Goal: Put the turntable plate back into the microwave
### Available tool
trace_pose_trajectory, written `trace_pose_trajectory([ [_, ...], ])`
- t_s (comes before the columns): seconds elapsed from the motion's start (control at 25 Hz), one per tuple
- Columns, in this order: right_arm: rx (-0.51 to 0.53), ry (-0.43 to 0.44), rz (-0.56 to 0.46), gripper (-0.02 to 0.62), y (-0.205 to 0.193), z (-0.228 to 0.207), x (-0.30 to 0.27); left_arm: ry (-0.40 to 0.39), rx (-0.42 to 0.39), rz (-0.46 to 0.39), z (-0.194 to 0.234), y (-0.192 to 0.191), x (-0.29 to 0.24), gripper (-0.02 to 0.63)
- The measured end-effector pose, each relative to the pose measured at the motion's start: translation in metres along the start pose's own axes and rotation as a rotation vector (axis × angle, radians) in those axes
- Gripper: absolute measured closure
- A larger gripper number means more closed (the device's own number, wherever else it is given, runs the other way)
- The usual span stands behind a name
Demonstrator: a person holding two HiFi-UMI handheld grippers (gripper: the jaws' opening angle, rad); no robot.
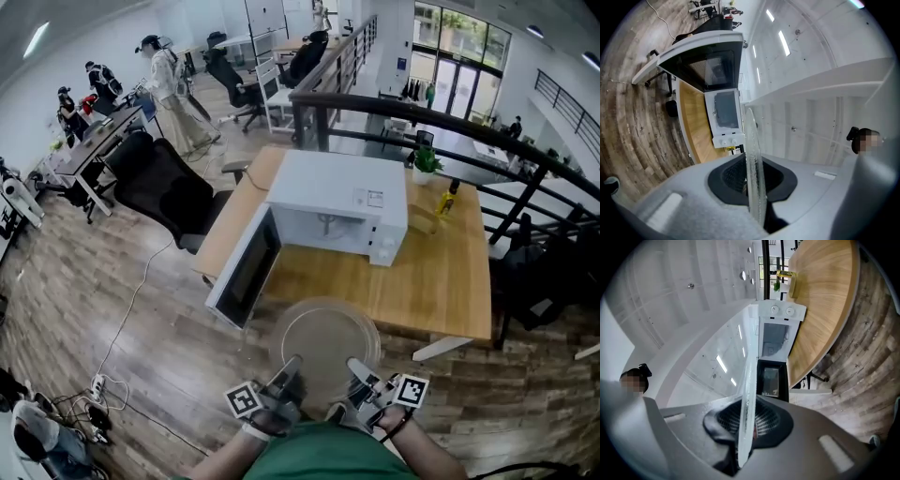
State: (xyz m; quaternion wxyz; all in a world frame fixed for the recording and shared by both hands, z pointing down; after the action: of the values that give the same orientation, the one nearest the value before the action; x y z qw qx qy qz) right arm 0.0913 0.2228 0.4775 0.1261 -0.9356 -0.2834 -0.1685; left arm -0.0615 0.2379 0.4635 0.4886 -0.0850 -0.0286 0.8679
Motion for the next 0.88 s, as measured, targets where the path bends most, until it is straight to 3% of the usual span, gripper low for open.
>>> trace_pose_trajectory([
  [0.48, -0.001, -0.025, -0.031, 0.565, 0.061, -0.026, -0.016, -0.002, 0.031, -0.005, 0.005, 0.022, -0.069, 0.569],
  [0.88, 0.001, -0.066, -0.084, 0.564, 0.115, -0.062, -0.052, 0.003, 0.042, 0.076, 0.015, 0.069, -0.138, 0.569],
])
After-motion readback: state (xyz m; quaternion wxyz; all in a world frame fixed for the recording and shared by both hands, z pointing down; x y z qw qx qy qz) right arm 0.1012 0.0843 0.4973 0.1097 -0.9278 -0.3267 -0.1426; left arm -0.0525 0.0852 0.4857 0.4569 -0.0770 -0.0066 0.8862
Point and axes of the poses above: the fingertips, and each gripper's own axes: x backward along the fingers, z to its left, y out of its top, the point moved 2 cm from there along x, backward along the fingers, and after that the axes turned 15 degrees about y, right-handed, at the moved point
